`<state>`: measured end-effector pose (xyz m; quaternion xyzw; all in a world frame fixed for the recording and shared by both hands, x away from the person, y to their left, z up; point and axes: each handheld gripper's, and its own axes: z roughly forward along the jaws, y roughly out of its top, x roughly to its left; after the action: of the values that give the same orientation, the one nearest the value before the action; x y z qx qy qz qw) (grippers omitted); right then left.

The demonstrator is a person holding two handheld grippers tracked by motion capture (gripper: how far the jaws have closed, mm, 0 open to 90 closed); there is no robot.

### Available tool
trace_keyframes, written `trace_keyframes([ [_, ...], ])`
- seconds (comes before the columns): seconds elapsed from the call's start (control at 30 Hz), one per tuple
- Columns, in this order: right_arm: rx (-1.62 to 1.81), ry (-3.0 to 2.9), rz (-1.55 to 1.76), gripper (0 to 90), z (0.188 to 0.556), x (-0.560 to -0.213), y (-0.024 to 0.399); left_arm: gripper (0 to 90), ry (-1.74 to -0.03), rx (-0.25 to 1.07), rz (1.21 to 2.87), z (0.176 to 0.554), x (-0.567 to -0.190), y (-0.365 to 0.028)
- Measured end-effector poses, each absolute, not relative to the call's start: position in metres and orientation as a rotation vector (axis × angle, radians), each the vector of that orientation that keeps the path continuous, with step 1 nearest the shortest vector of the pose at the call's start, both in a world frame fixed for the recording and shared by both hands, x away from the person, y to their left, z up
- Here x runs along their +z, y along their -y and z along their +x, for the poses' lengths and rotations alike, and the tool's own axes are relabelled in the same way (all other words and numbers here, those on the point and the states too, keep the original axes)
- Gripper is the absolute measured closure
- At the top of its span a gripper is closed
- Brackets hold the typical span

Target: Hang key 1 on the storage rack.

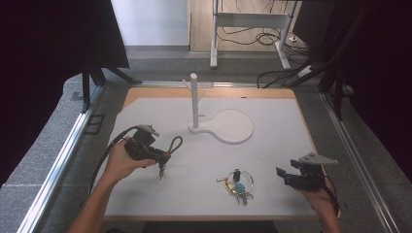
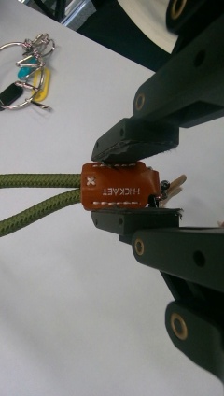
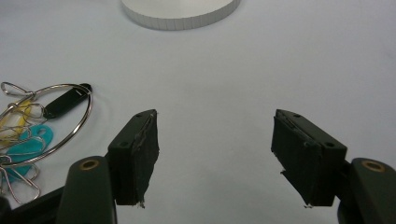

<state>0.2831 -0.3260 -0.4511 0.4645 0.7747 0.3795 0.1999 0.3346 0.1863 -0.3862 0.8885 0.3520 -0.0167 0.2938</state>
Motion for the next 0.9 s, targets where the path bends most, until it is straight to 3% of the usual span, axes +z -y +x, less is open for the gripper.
trace_keyframes([
  [0.9, 1.041, -2.171, 1.295, 31.6, 0.283, -0.451, 0.324, 67.2, -0.907, -0.028, 2.350, 0.350, -0.355, -0.188],
])
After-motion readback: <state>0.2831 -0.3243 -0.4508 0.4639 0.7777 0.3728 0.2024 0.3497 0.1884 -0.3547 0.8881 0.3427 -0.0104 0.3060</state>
